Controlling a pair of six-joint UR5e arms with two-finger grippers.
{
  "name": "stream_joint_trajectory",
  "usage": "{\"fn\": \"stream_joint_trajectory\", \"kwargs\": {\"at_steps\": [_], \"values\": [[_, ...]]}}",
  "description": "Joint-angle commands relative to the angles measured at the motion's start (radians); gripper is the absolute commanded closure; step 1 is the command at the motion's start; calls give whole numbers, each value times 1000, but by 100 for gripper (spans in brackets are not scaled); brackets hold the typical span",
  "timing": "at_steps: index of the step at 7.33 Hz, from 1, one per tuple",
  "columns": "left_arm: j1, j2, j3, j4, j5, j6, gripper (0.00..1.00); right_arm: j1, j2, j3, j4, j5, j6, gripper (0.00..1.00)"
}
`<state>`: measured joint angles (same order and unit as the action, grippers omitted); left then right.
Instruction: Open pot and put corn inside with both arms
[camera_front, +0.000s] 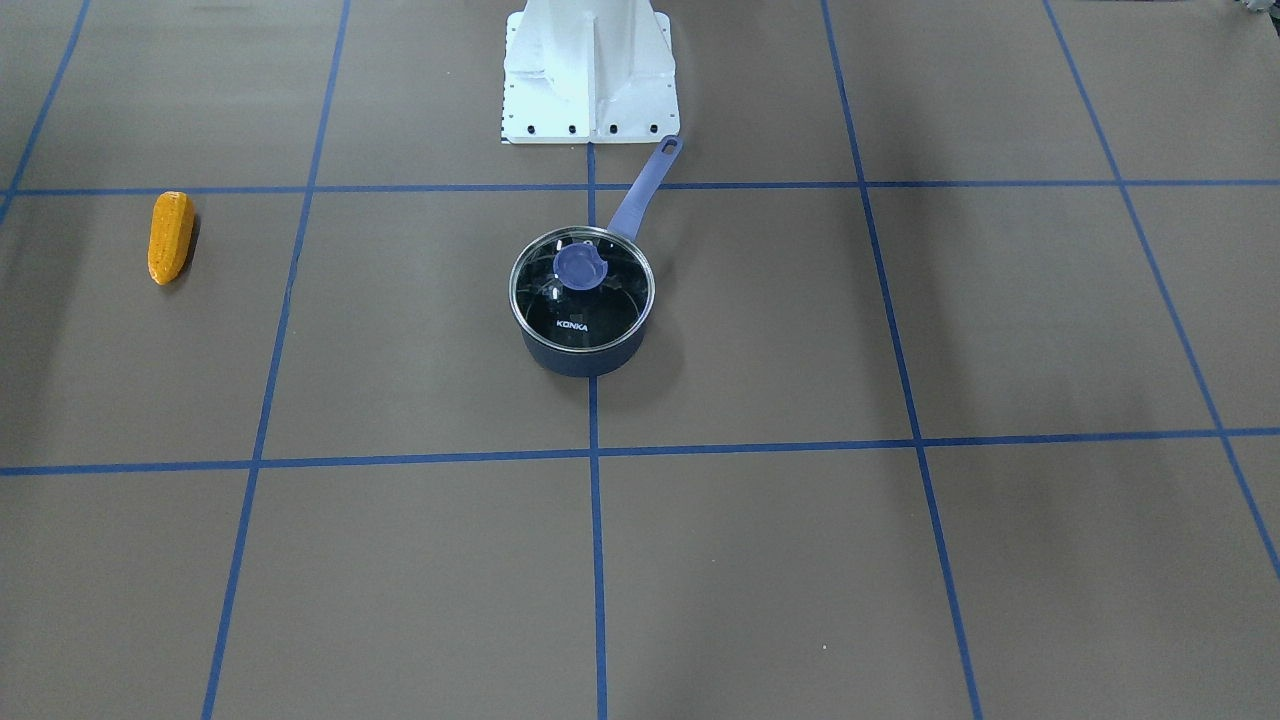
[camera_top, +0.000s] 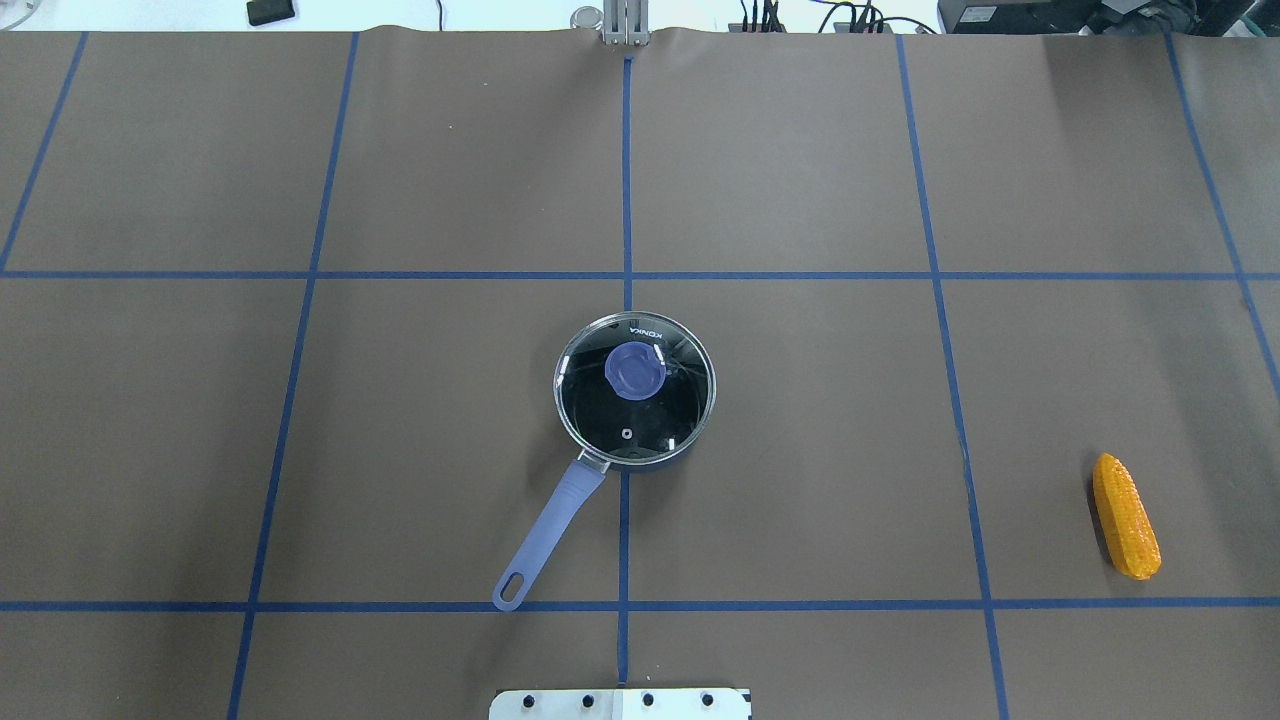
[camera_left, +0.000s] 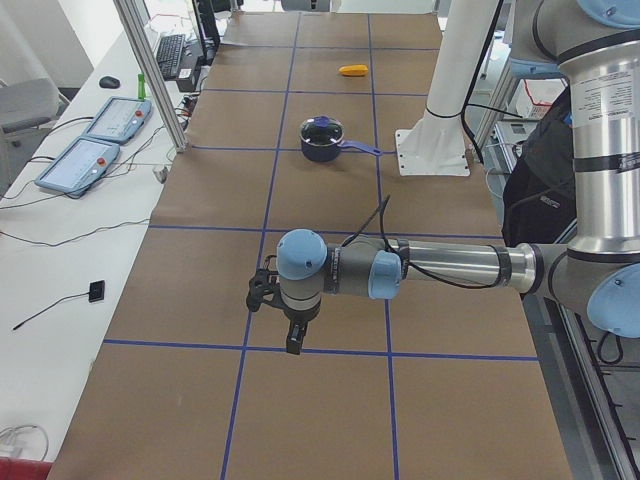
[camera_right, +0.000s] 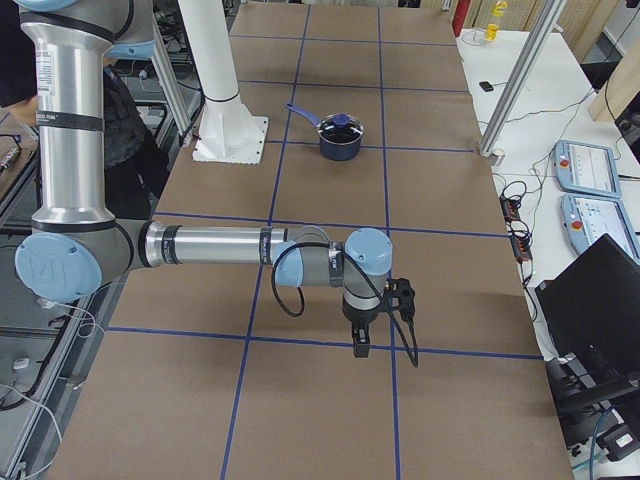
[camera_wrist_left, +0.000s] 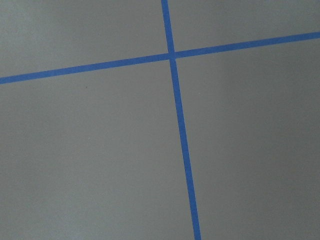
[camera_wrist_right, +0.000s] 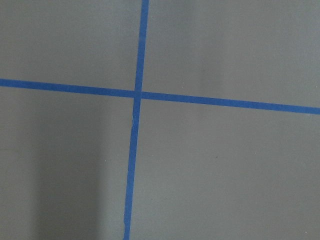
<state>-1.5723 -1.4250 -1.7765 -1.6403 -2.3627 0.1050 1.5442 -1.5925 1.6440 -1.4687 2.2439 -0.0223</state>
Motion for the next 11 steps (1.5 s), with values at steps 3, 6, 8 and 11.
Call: {"fn": "stream_joint_trajectory", "kwargs": {"at_steps": [3,6,8,11], "values": [[-2,-77,25,-73,-9,1,1,-128,54,11,241,66,140,0],[3,-100,-42,-180,-59,-171,2,-344,19,112,408,-25,599,0],[149,-170,-157,-219,-75,-508,0,-432,-1,144,432,-116,702,0],[413,-412,-152,-198,-72,-785,1,-431,-23,143,427,-122,703,0]]}}
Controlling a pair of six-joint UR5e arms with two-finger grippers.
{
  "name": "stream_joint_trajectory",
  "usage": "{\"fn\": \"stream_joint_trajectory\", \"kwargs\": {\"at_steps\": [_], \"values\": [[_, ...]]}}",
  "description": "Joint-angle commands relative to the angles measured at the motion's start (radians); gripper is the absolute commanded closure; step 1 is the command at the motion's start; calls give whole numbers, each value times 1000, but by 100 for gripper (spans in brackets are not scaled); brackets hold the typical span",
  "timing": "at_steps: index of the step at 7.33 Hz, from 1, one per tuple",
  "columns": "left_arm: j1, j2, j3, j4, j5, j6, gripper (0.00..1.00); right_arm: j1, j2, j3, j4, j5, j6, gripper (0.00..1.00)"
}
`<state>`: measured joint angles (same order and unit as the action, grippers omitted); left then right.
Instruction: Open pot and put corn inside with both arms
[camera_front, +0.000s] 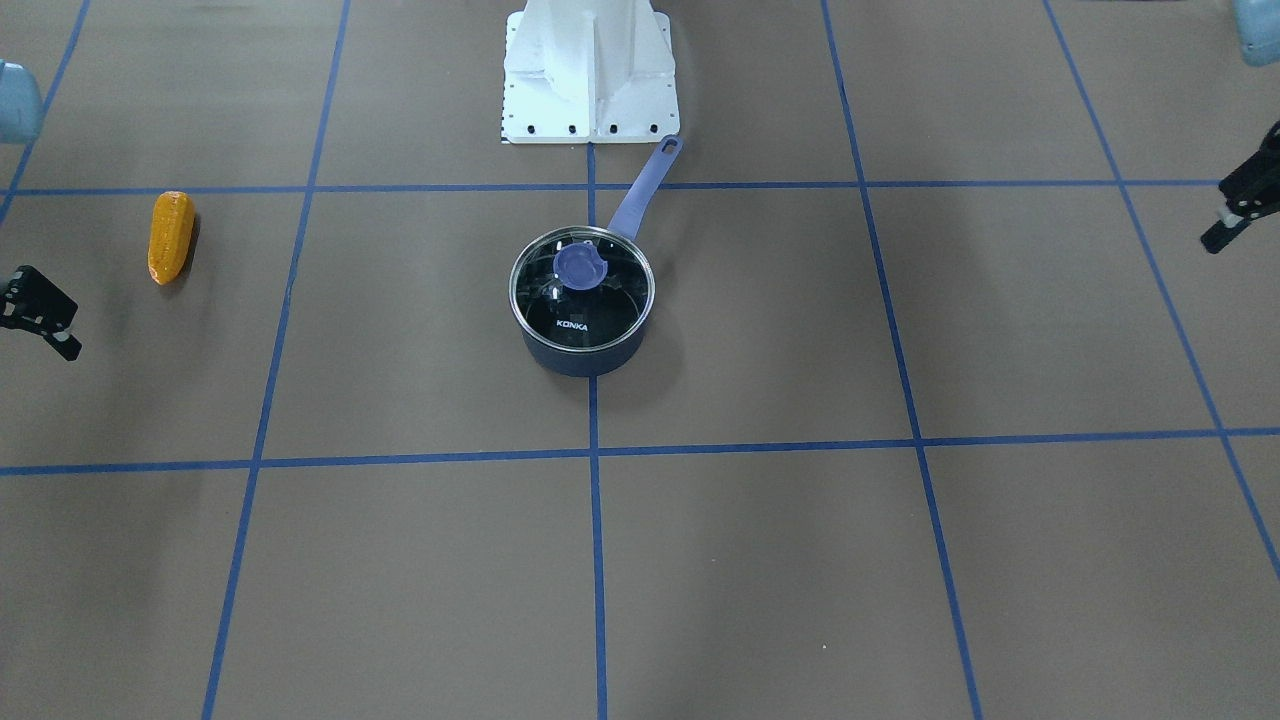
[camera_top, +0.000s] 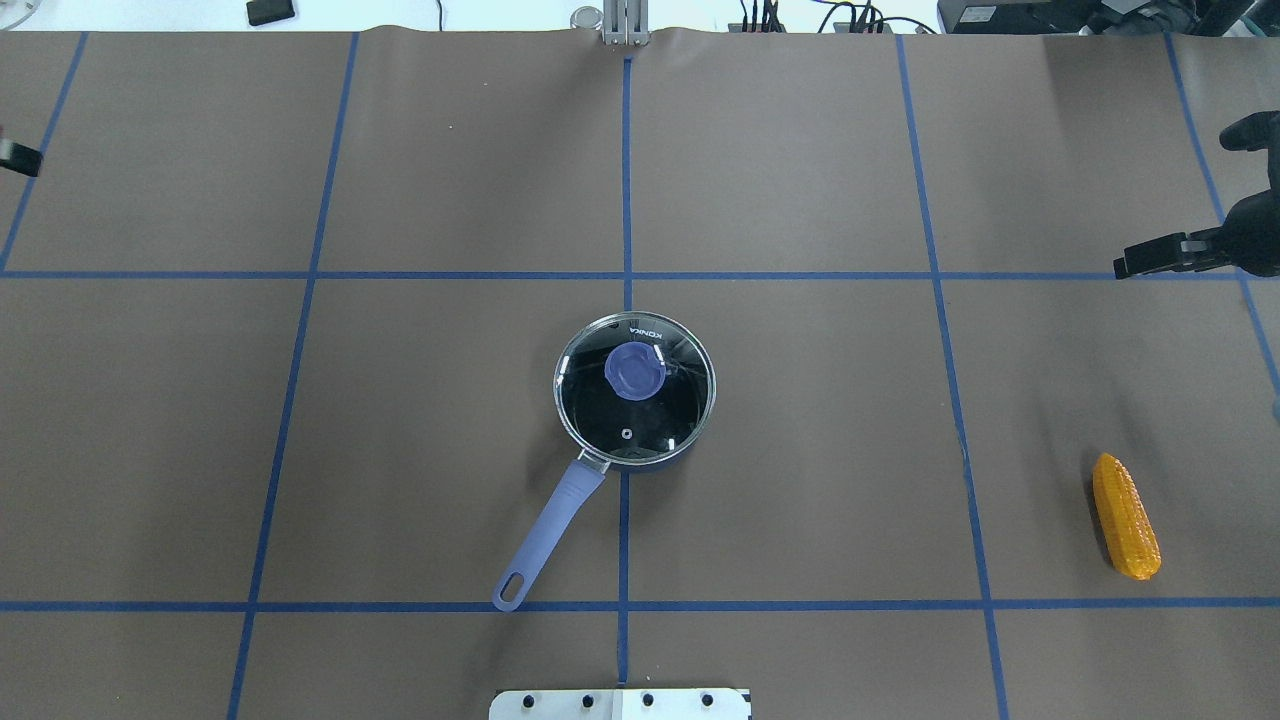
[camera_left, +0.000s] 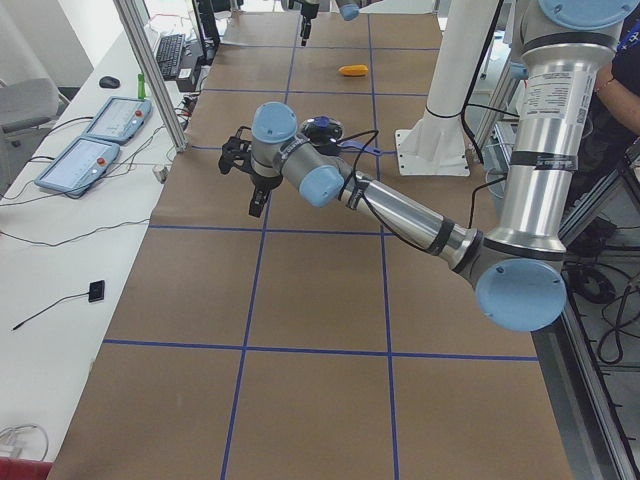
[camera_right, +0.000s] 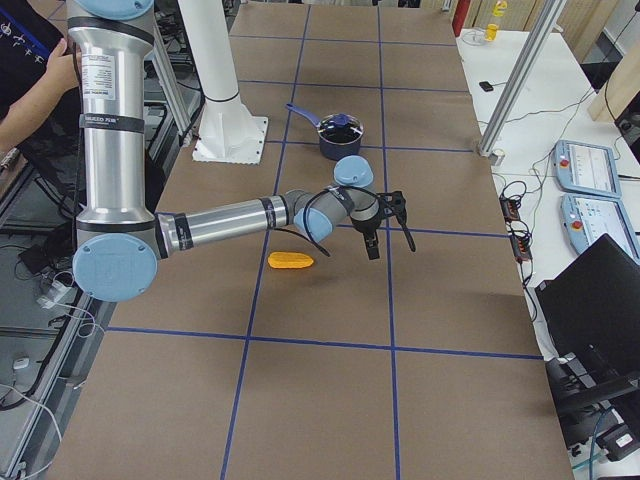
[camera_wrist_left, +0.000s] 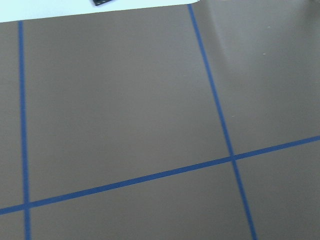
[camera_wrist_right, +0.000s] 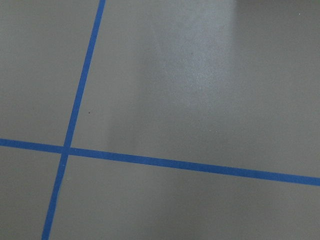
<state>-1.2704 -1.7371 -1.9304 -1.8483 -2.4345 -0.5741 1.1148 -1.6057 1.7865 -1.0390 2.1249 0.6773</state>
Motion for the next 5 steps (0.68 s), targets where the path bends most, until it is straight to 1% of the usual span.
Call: {"fn": "stream_joint_trajectory", "kwargs": {"at_steps": [1,2,3,4,5], "values": [[213,-204,1,94,56,-215,2,-1,-32,1,-6,-8,5,0],[321,-325,-4,247,250,-299,1,-1,-63,4,-6,-5,5,0],[417,-432,7,387,334,-355,0,0,-91,4,-4,-8,-1,0],[428,-488,31,420,338,-366,0,2,-109,4,-3,-6,-10,0],[477,-533,75,420,351,-421,0,2,-117,4,-3,-3,-16,0]]}}
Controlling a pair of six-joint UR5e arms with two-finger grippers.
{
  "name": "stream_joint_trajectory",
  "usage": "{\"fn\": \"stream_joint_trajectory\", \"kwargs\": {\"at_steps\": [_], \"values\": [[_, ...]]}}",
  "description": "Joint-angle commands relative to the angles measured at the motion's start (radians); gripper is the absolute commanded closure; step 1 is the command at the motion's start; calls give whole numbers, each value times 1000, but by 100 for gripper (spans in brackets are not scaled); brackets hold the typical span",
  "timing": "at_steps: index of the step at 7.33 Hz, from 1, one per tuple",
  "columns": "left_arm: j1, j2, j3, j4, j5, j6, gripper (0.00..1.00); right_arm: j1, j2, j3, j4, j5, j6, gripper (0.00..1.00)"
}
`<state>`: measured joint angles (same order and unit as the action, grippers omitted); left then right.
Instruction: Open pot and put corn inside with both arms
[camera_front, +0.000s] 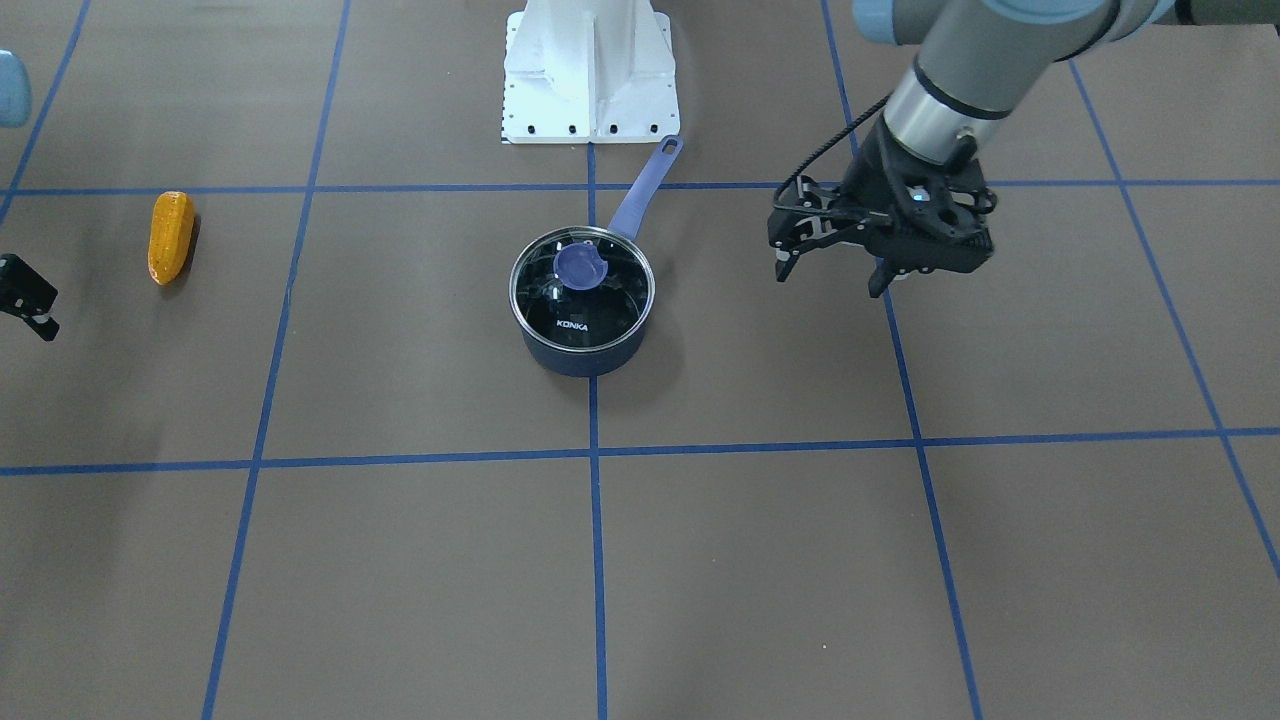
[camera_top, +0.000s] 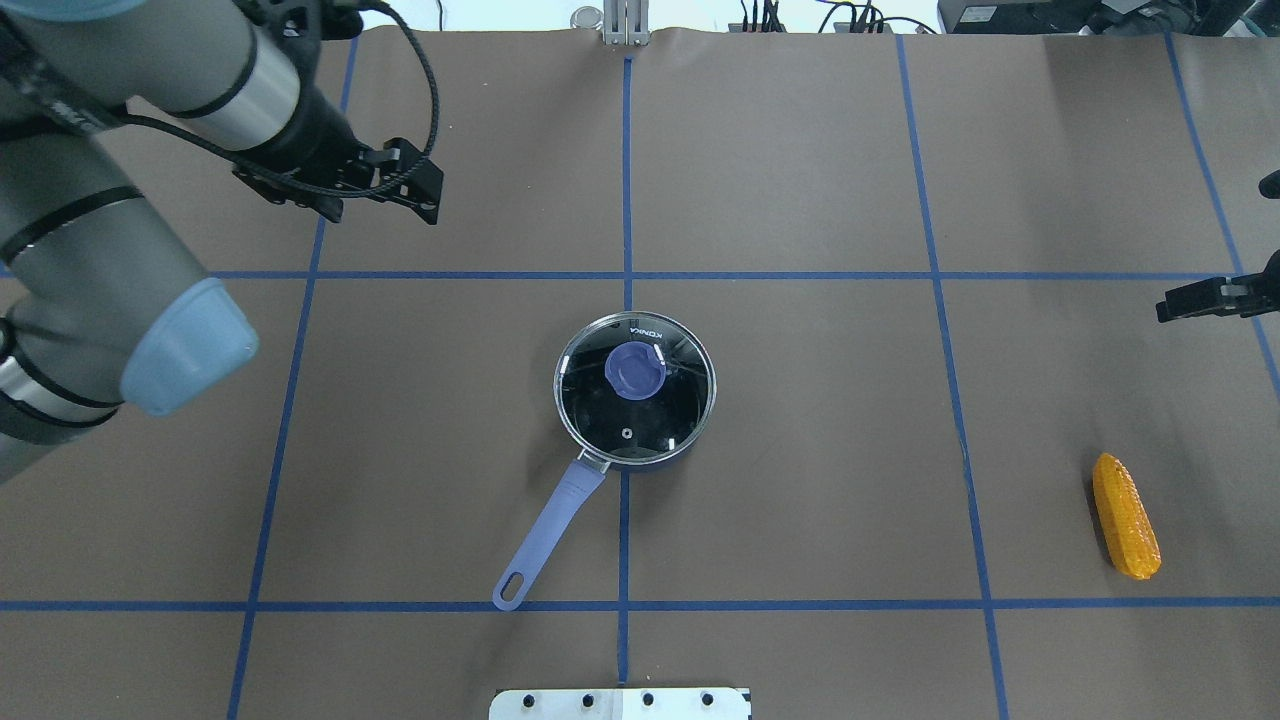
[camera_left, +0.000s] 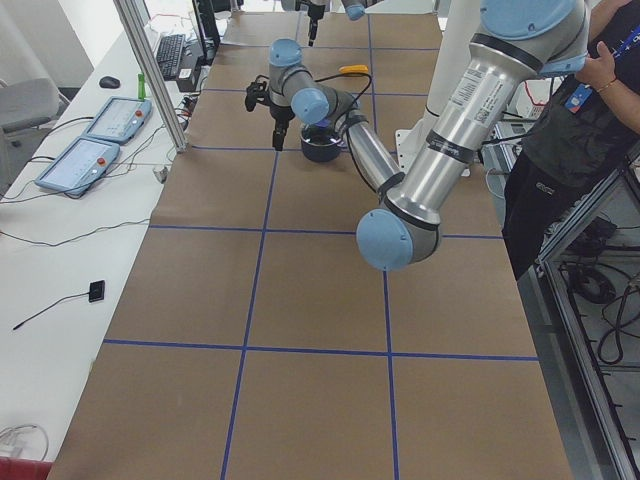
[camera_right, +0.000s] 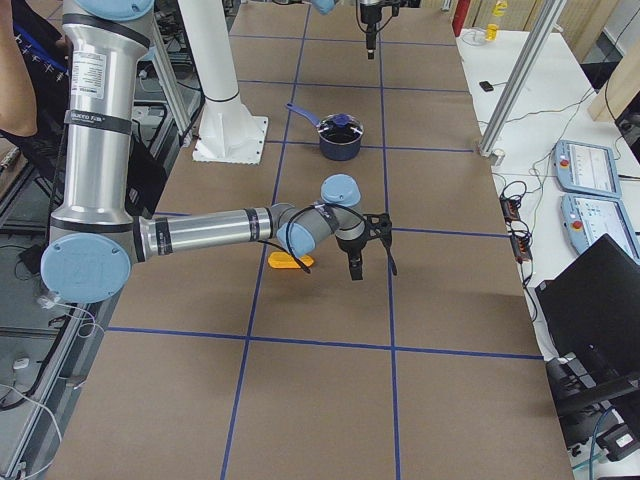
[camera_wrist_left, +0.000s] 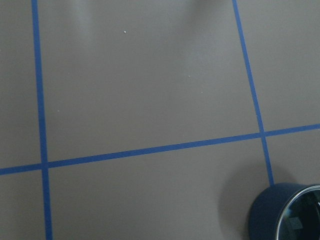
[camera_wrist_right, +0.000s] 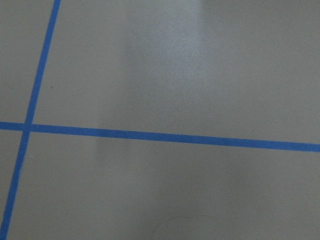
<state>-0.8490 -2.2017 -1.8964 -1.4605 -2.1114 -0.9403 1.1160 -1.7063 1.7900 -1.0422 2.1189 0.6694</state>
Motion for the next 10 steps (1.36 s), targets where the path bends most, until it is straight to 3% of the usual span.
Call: {"fn": "stream_joint_trajectory", "kwargs": {"at_steps": [1,2,4,10], "values": [[123,-151,118,32,115,-133,0,2,-29,0,-2,13,-68,0],[202,-215,188,31,190,-182,0,5,-35,-3,-4,18,-105,0],[280,-295,284,28,249,-251,1,8,-52,0,1,38,-128,0],[386,-288,287,22,326,-301,3,8,-50,-1,2,30,-128,0]]}}
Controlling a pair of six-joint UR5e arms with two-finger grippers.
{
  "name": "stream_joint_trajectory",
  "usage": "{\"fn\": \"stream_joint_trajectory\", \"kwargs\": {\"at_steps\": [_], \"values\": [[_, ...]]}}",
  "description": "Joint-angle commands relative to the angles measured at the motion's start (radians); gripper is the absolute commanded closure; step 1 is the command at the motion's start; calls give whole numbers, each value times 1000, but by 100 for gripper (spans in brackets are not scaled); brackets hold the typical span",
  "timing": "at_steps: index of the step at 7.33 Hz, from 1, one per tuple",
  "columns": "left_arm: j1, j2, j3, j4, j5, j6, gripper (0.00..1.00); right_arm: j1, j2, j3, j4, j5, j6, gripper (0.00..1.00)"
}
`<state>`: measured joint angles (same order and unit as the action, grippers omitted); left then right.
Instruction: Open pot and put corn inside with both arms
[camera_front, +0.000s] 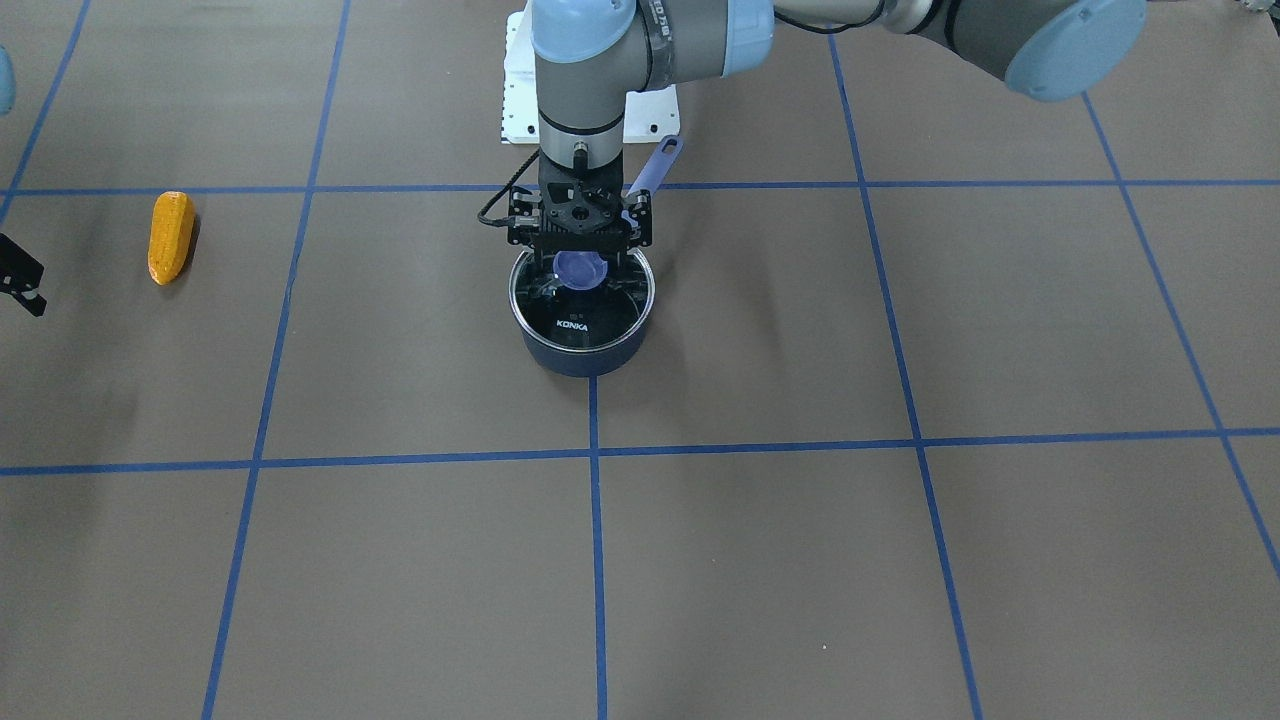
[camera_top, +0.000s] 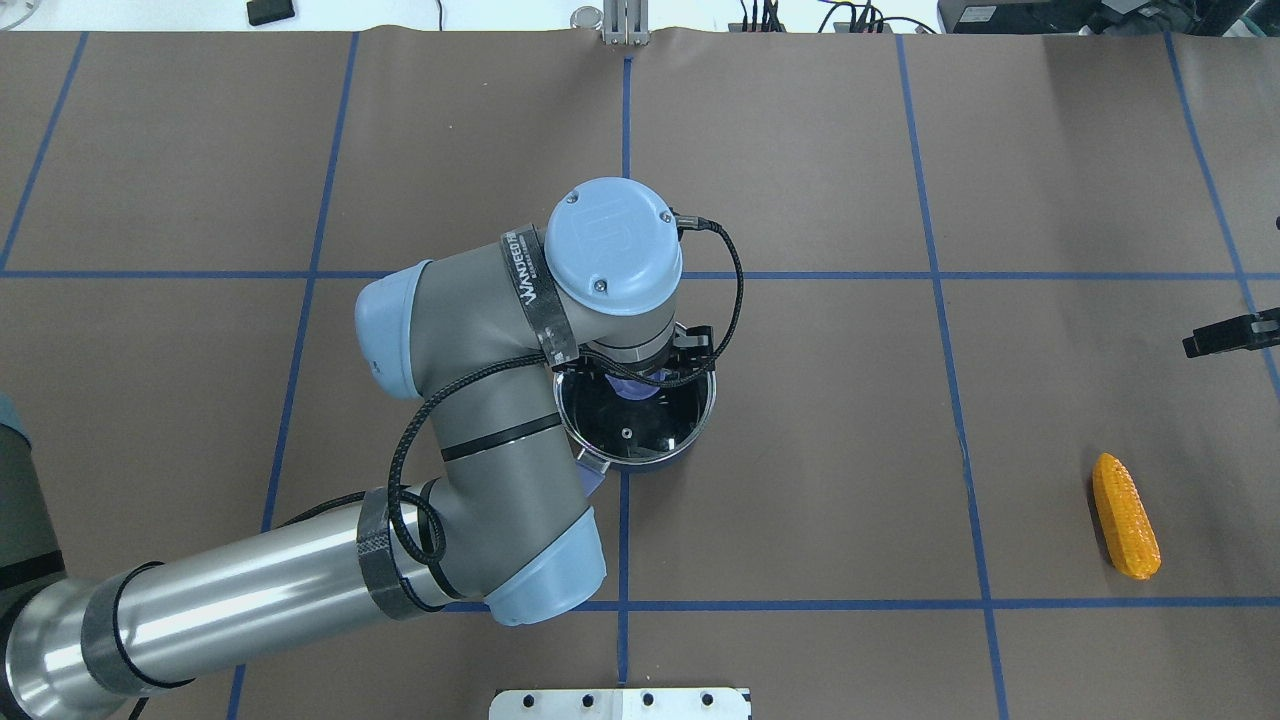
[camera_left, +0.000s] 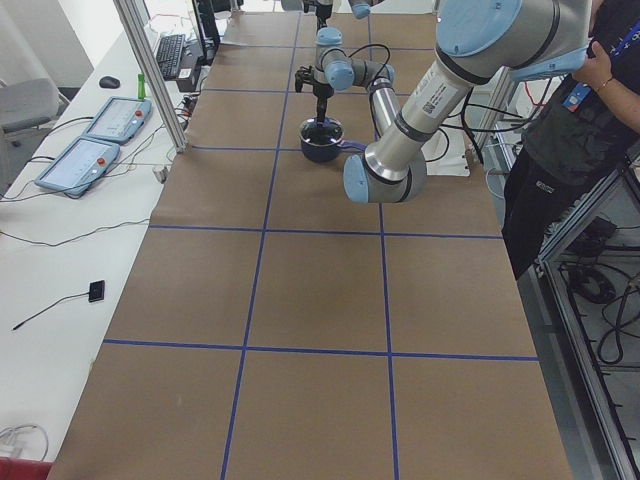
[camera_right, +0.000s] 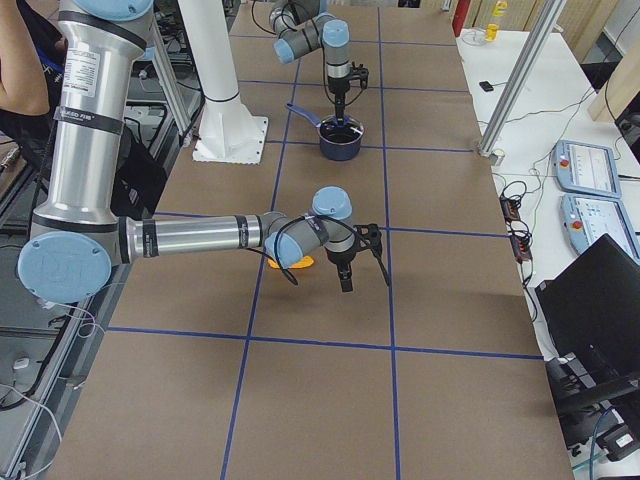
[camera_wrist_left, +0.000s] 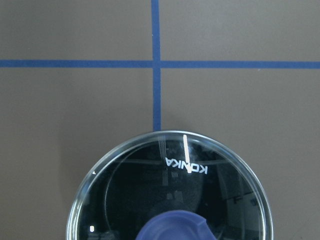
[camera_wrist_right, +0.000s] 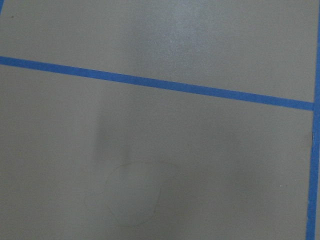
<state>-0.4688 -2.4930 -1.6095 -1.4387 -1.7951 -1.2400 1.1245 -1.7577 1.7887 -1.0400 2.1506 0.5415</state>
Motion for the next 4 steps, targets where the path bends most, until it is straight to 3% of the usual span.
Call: {"fn": "stream_joint_trajectory", "kwargs": {"at_steps": [1,4], "values": [[5,5,0,0,11,-1,7,-2,1,0,0,-3,0,0],[5,6,12,-5,11,4,18,-2,4,-2,0,-5,0,0]]}}
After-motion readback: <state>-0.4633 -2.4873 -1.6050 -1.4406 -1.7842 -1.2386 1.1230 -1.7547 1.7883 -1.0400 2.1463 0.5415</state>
